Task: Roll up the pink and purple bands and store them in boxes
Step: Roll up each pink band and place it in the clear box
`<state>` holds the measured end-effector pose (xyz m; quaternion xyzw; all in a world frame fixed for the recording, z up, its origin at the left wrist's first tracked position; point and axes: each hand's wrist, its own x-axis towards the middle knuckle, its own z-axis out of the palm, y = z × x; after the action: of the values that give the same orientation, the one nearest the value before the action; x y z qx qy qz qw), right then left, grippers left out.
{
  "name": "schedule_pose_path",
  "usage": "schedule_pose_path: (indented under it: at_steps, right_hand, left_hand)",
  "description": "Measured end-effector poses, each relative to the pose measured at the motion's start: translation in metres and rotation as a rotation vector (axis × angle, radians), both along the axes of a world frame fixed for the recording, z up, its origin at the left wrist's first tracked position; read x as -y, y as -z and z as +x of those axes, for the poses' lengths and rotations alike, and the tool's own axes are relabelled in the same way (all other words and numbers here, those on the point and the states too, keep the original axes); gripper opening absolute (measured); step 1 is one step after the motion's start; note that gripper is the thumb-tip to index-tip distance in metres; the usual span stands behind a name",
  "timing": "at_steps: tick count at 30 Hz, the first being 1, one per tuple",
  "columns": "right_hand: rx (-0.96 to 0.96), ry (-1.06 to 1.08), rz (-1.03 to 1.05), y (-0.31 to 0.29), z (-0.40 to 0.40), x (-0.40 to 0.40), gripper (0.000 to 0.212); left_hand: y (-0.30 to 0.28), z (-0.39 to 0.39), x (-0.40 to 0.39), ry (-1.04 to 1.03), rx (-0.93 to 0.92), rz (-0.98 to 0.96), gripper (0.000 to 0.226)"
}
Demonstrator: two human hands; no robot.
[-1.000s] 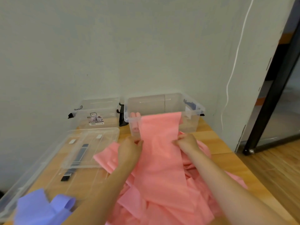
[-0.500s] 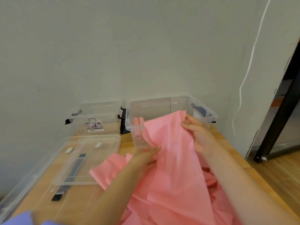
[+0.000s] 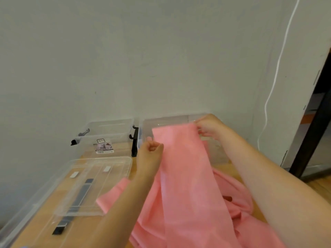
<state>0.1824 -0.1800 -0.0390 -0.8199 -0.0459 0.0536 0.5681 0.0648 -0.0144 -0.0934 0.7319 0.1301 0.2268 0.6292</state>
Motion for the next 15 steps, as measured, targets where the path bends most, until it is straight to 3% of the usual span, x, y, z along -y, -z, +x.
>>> schedule_pose_path:
  at_steps: [2,6,9,12,15]
  right_hand:
    - [0.153,0.104,-0.250,0.011,0.003,0.008,0.020]
    - [0.304,0.135,-0.179,0.035,-0.044,0.022,0.021]
    - [0.364,0.233,-0.102,0.059,-0.078,0.031,0.012]
    - [0.185,0.218,-0.146,0.085,-0.102,0.037,0.012]
    - [-0.002,0.080,-0.093,0.099,-0.123,0.036,0.020]
  left_hand:
    - [0.013,-0.006,-0.001,0.036,-0.062,0.153,0.017]
    - [0.038,-0.016,0.001,0.071,-0.248,0.317,0.004]
    - [0.051,-0.024,0.002,0.059,-0.345,0.339,0.028]
    - [0.057,-0.036,0.006,0.068,-0.388,0.288,0.046]
    - [0.062,-0.045,0.007,0.087,-0.416,0.175,0.038]
